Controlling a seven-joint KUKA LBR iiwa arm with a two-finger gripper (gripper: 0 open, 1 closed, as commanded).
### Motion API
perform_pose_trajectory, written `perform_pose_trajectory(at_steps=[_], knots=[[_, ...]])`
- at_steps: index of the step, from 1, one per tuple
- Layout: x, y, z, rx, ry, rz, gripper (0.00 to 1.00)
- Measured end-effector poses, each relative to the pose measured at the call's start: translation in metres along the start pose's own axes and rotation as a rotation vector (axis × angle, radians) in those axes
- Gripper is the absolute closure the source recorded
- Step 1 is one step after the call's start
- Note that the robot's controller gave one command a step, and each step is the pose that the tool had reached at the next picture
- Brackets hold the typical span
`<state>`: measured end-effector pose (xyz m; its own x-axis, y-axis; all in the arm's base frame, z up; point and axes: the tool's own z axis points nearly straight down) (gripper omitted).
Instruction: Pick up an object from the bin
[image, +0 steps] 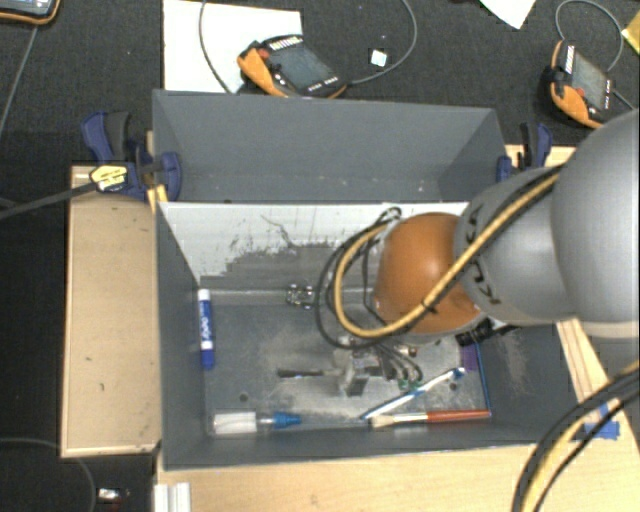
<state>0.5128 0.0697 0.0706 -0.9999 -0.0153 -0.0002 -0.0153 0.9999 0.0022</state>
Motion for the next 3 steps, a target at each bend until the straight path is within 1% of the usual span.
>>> perform_pose_trajectory(at_steps=[1, 2, 3], knots=[[0.0, 0.0, 0.0, 0.0, 0.0, 0.001, 1.0], [0.003, 0.0, -0.029, 0.001, 0.01, 0.002, 1.0], [0.002, 0.0, -0.067, 0.0, 0.005, 0.004, 1.0]])
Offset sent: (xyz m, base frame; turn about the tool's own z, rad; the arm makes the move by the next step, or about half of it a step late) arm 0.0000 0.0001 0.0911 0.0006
